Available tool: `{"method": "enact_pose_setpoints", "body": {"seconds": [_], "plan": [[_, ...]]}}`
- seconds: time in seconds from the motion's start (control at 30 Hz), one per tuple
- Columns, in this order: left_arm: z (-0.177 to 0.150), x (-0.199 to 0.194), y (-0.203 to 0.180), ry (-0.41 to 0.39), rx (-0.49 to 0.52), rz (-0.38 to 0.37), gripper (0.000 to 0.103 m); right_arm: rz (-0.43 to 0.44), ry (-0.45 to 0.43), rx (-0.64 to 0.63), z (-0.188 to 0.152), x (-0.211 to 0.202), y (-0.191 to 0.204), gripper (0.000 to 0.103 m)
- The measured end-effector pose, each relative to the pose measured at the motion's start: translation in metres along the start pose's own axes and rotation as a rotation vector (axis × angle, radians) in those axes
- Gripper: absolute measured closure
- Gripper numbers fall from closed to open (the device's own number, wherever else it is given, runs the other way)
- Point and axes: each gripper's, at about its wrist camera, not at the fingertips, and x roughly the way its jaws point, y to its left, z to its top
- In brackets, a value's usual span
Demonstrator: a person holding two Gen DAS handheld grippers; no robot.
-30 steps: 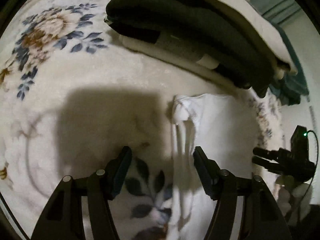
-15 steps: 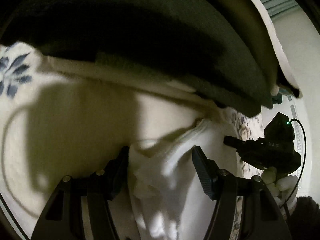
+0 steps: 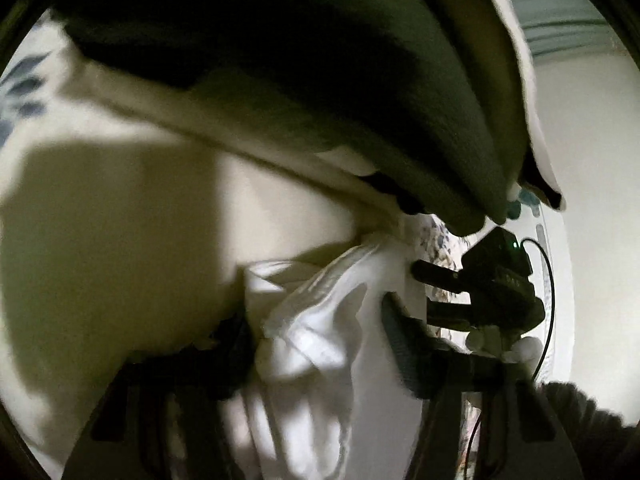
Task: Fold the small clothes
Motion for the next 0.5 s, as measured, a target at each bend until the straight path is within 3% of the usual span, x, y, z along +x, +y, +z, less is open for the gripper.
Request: {"method": "enact_pose_setpoints", "body": {"seconds": [0.03,0.07,0.27,0.5], "plan": [[0.001,0.004,-0.003,0.013,0.012,0.012,0.094,-0.009,-0.01,-0.023,0.002,-0.001,0.003,0.065],[-0.001,0.004,-0.005,0.011,0.026,0.021,0.094,-0.042,-0.033,-0.065,0.001,-0.002,0.01,0.093],[-0.008,-0.014,-0.022,-0.056,0.096,0.032,0.095,-0.05,-0.098,-0.133,-0.014,-0.019,0.027,0.093],[-0.032,-0.043,-0.066,-0.13,0.171,0.053,0.095,0.012,-0.124,-0.182,-0.043,-0.07,0.041,0.093]]}}
